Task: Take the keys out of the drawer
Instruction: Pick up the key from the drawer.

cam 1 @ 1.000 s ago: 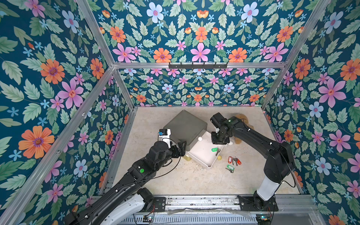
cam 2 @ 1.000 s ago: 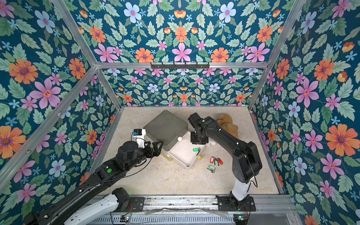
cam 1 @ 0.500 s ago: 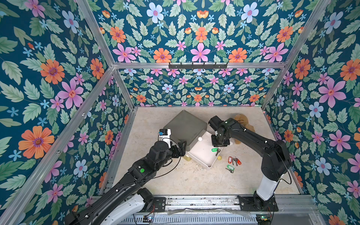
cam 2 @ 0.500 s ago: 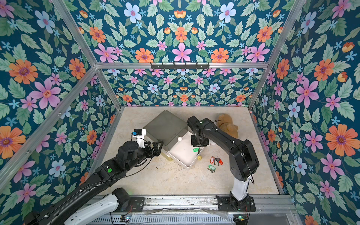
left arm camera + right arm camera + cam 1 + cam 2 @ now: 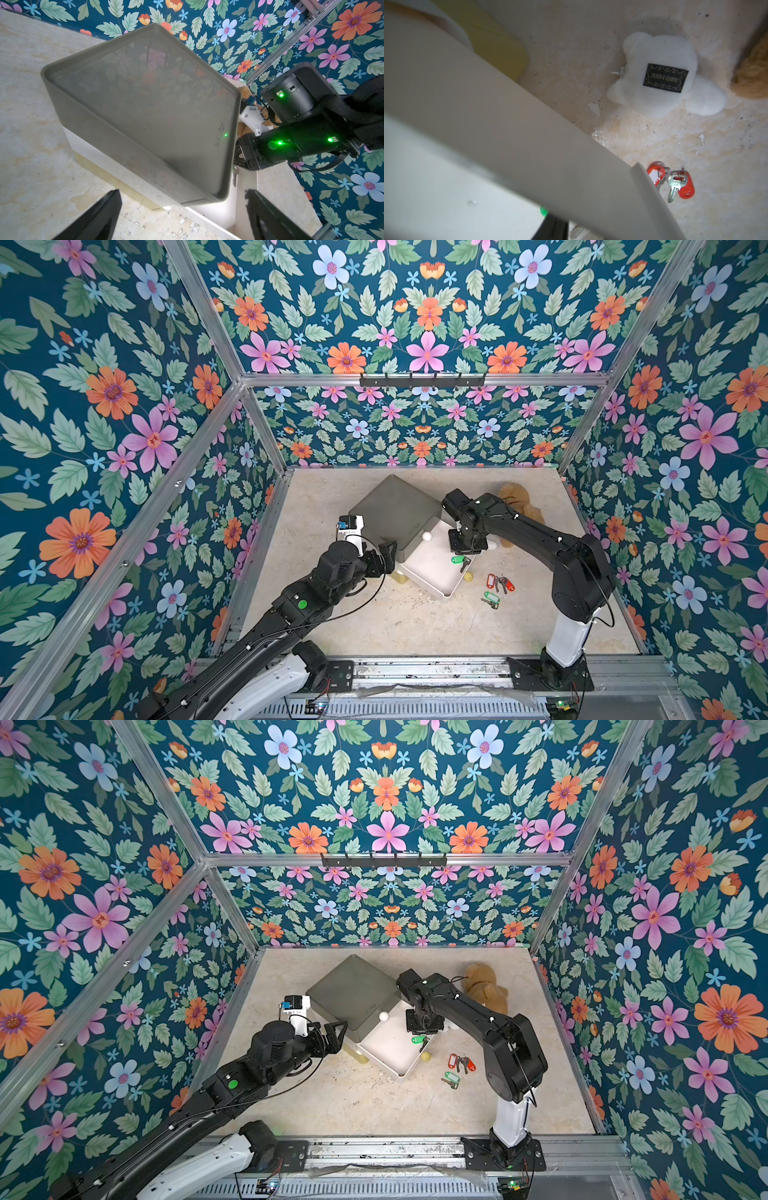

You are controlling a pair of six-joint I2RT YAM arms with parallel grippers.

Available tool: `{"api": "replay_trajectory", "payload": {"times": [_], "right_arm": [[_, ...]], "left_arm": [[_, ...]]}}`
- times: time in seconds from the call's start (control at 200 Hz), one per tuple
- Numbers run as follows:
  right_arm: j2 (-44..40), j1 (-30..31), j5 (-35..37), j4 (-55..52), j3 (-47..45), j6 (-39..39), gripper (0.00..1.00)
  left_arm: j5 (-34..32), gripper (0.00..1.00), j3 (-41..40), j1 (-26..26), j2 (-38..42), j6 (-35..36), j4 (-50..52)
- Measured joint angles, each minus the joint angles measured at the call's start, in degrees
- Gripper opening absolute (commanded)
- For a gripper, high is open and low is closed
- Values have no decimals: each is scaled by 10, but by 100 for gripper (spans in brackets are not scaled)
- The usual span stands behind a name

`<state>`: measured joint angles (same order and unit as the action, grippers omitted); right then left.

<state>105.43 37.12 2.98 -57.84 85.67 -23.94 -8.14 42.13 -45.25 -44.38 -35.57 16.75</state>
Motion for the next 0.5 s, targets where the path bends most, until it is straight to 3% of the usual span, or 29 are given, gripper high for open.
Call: {"api": "replay_trajectory", "payload": {"times": [0.5], "right_arm": [[22,9,43,-39,26,11,23]], "left_arm": [[-9,99,1,0,-4,0,0]]}}
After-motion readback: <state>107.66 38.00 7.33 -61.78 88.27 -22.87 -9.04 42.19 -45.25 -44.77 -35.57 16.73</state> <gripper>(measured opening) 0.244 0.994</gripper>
